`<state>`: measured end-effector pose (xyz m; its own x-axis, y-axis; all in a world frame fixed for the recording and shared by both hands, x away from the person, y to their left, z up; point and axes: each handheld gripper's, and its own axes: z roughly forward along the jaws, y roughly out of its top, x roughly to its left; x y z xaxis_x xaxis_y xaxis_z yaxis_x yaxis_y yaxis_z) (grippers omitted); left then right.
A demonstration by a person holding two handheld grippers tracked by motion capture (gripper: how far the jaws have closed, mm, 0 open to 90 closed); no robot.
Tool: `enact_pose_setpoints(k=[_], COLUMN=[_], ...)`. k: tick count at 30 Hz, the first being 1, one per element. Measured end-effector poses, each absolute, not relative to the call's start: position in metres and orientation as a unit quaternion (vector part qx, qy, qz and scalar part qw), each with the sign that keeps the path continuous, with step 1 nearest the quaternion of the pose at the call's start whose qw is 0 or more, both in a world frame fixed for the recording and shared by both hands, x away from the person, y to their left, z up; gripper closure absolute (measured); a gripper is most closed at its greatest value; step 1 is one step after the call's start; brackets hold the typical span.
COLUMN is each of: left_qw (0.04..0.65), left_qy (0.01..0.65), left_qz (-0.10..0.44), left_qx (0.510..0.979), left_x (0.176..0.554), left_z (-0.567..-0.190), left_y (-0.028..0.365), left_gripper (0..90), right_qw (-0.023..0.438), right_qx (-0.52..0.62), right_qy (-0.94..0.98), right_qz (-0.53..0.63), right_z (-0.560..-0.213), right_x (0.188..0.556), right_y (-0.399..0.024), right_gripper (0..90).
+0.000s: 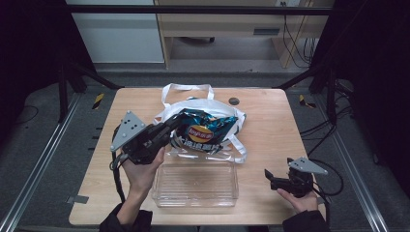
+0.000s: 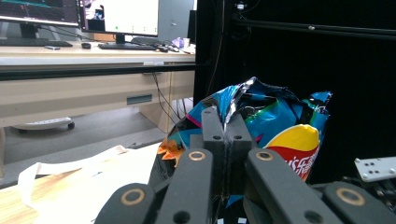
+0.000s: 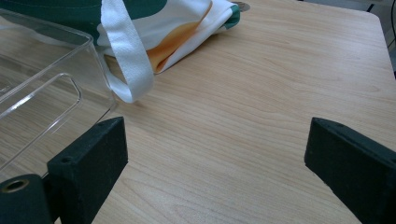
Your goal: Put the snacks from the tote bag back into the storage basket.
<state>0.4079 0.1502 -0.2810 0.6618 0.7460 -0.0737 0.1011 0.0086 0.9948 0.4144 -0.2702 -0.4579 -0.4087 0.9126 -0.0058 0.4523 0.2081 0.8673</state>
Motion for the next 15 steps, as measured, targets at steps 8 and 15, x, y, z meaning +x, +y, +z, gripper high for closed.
enact_pose_setpoints(k=[8,15], left_qw=[0.632,0.624], left_qy=[0.312,0.314], left_qz=[0.256,0.253], left_qx=[0.661,0.669], left_x=[0.396,0.39], left_z=[-0.283,-0.29], left_y=[0.151,0.153], left_gripper=[89.8,89.8], right_qw=[0.275,0.275], right_qx=[0.469,0.469], right_qy=[0.727,0.727], right_qz=[0.419,0.419], right_z=[-0.458,-0.458], right_x=[0.414,0.414], right_y=[-0.27,-0.27], right_gripper=[6.4,6.5])
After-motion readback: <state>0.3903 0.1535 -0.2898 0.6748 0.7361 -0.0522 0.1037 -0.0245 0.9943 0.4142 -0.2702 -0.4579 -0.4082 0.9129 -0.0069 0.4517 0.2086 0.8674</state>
